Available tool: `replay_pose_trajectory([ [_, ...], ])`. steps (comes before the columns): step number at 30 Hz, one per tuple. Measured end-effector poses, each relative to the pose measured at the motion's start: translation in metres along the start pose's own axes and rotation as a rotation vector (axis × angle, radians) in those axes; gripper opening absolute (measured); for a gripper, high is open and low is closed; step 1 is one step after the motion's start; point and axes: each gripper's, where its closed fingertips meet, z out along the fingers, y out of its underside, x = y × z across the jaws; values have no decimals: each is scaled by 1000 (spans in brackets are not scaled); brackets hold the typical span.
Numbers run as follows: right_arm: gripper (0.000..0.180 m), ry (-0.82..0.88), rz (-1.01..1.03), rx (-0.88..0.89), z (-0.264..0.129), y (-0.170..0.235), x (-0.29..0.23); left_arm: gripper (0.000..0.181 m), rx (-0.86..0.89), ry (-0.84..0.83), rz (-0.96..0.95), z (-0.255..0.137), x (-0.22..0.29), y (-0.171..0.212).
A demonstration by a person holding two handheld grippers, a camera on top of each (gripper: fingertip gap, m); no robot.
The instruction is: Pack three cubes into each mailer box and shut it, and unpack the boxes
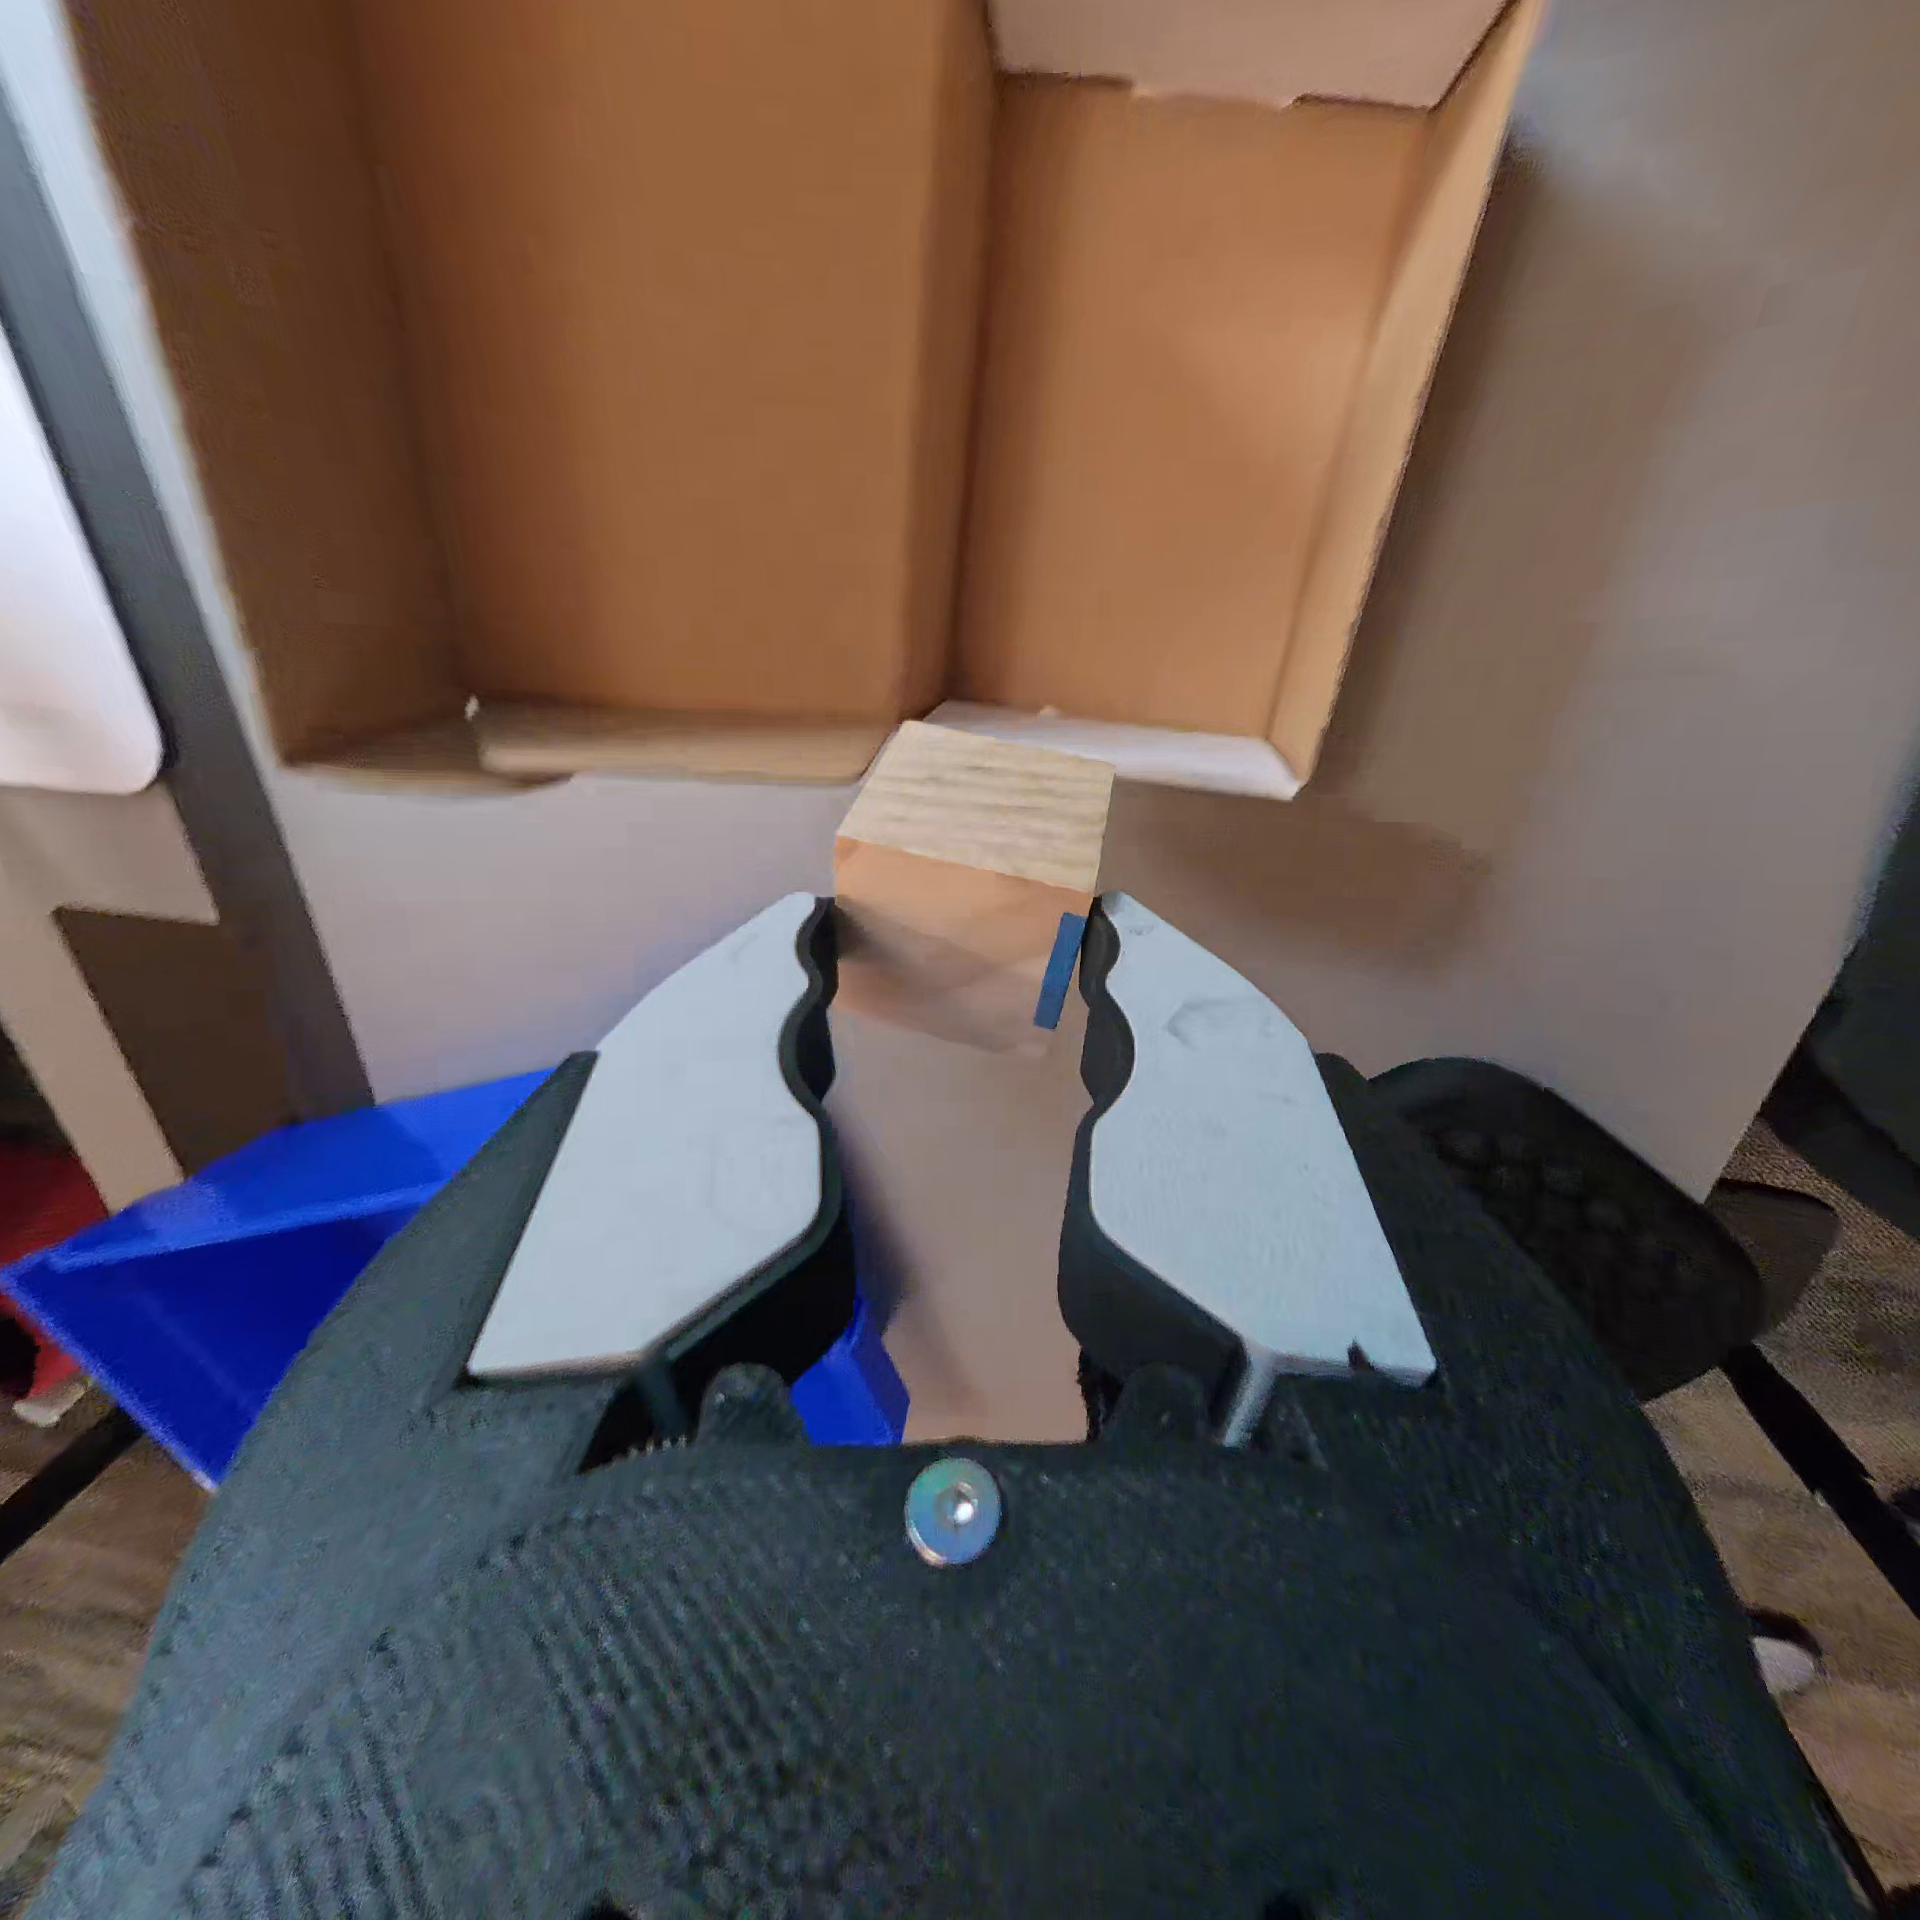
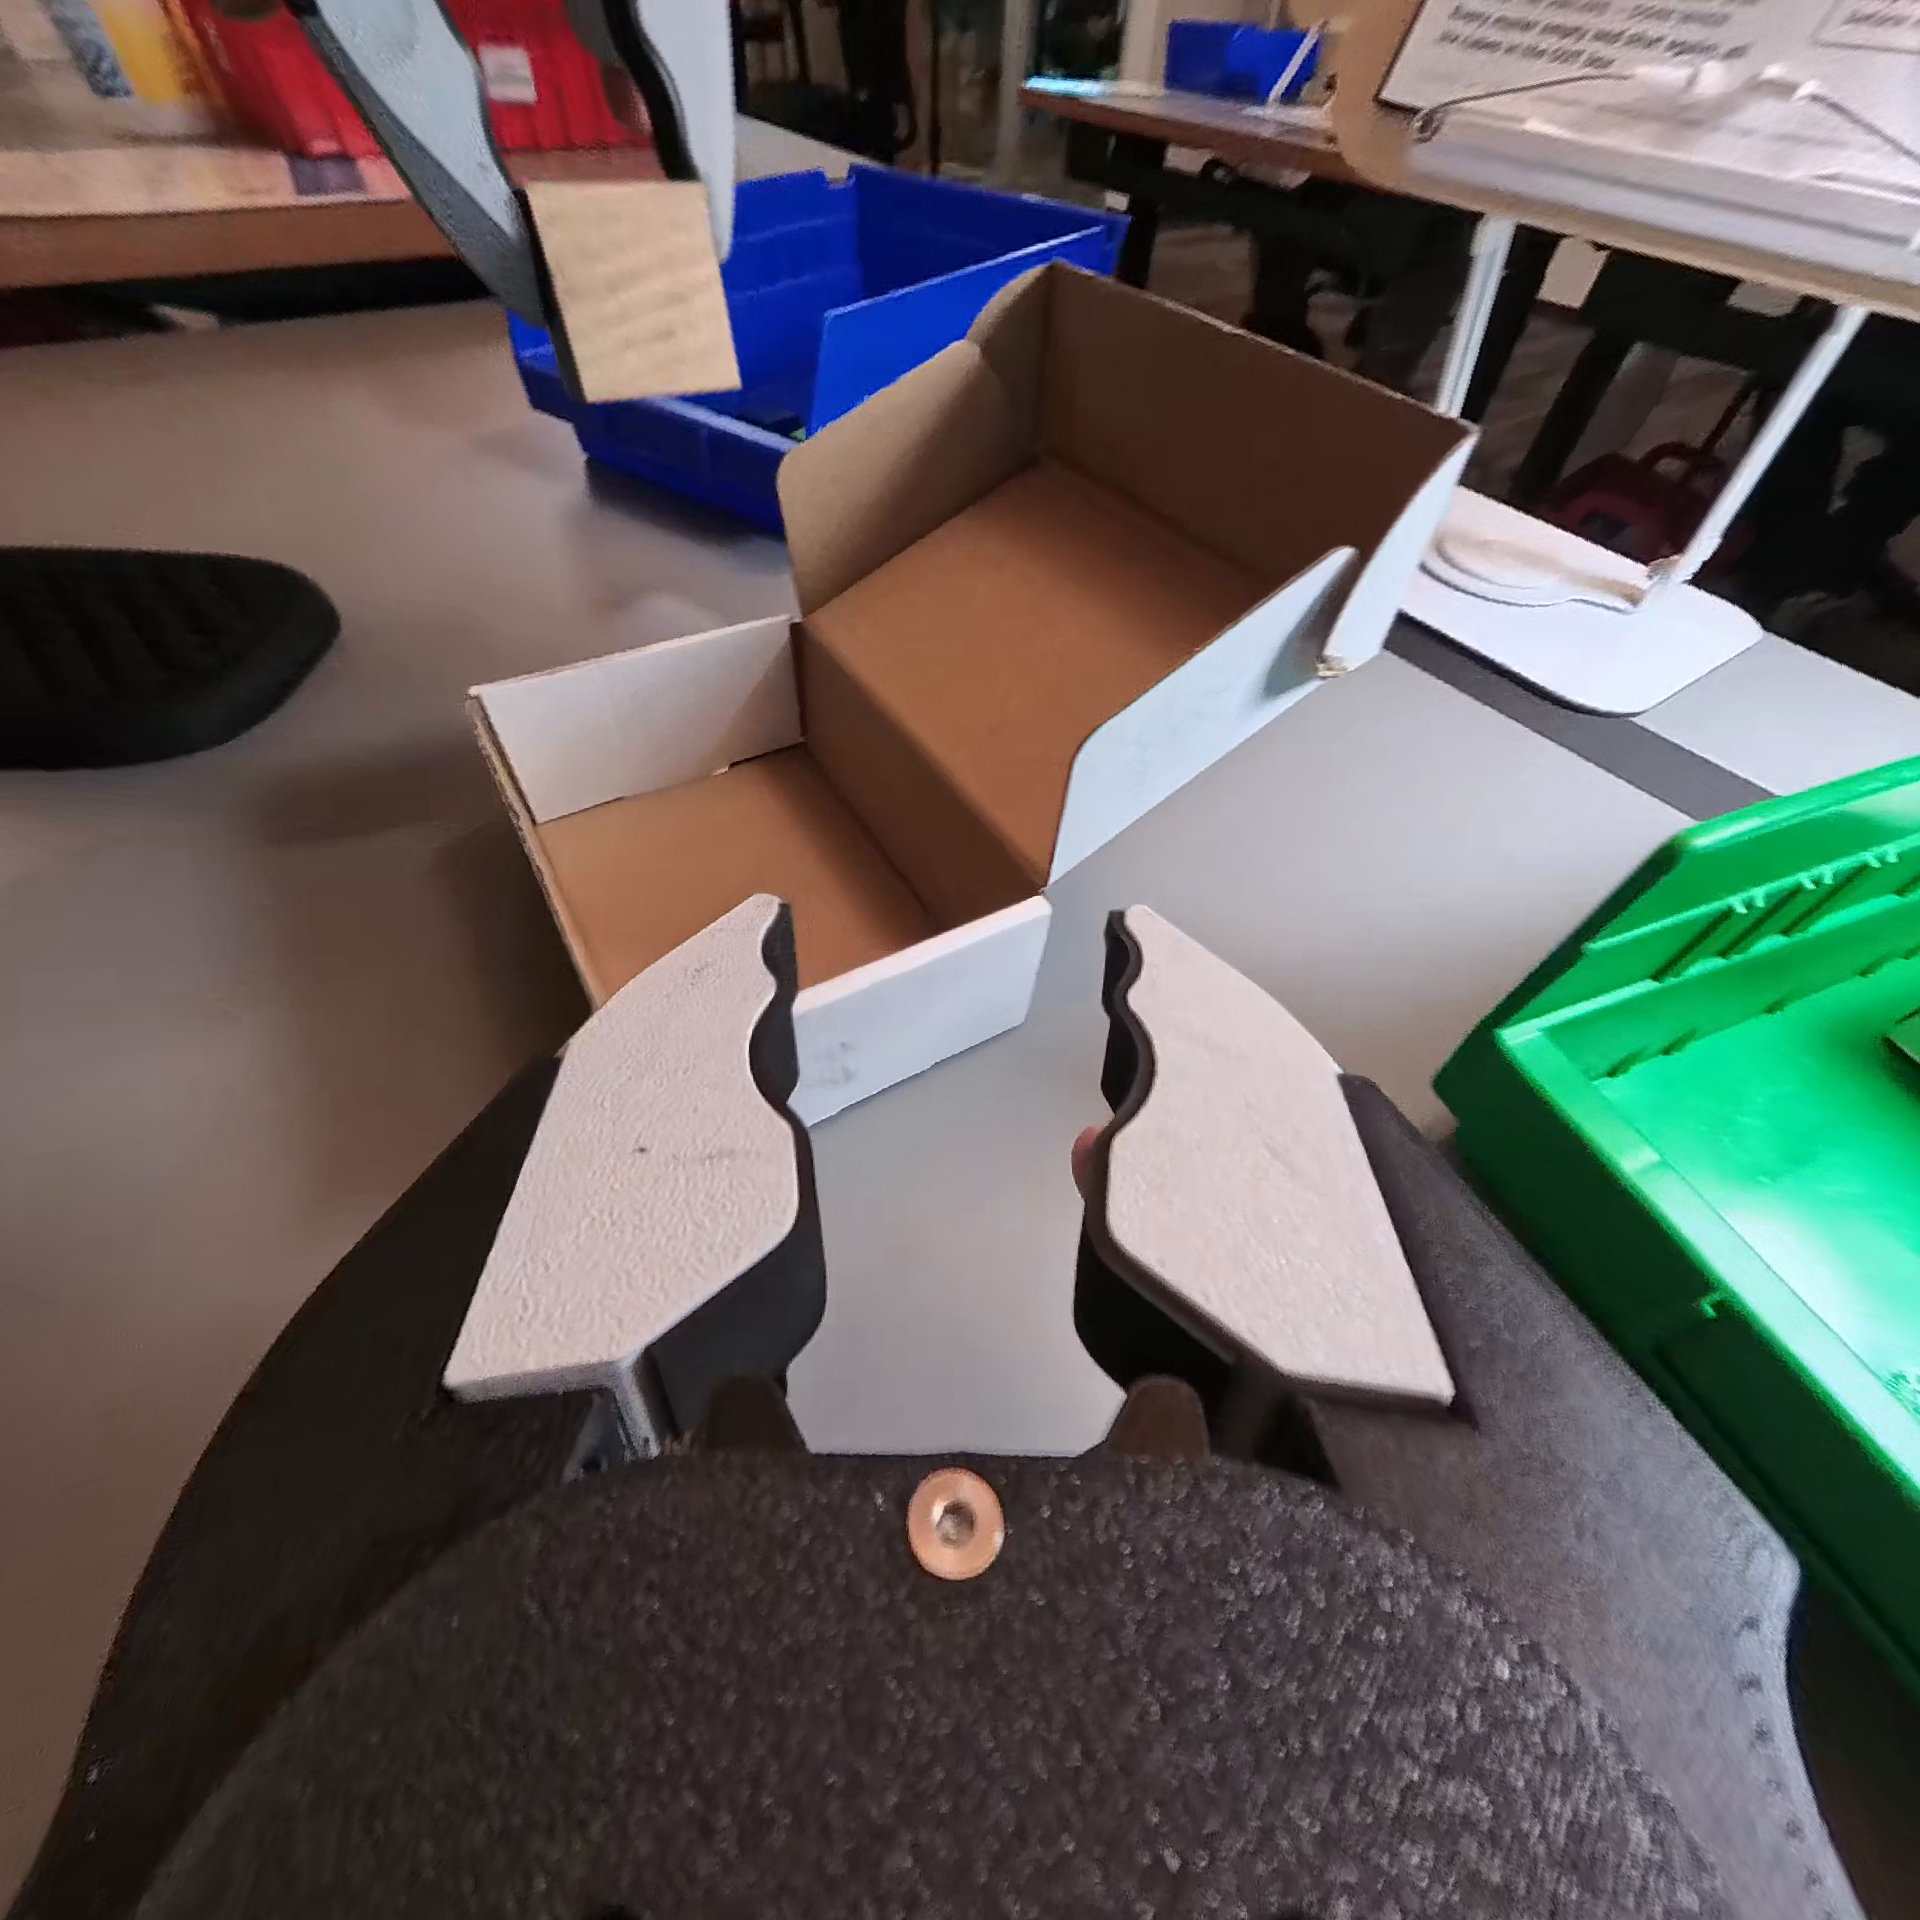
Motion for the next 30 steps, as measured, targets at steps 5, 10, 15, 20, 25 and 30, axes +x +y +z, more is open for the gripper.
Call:
replay_pose_trajectory([
  [5,63,-60,-24,-81,3,8,-15,45,-34,61,27,29,21,-24],
  [10,64,-72,-33,-114,6,15,-18,45,-85,116,16,65,34,-35],
  [15,63,-51,-38,-103,6,15,-14,45,-153,118,32,98,41,-32],
  [20,62,-41,-37,-94,4,13,-11,45,-184,55,34,111,37,-29],
  [25,61,-44,-38,-101,5,15,-12,45,-197,24,48,112,35,-29],
  [30,61,-41,-36,-101,4,15,-11,45,-198,12,33,112,34,-25],
])
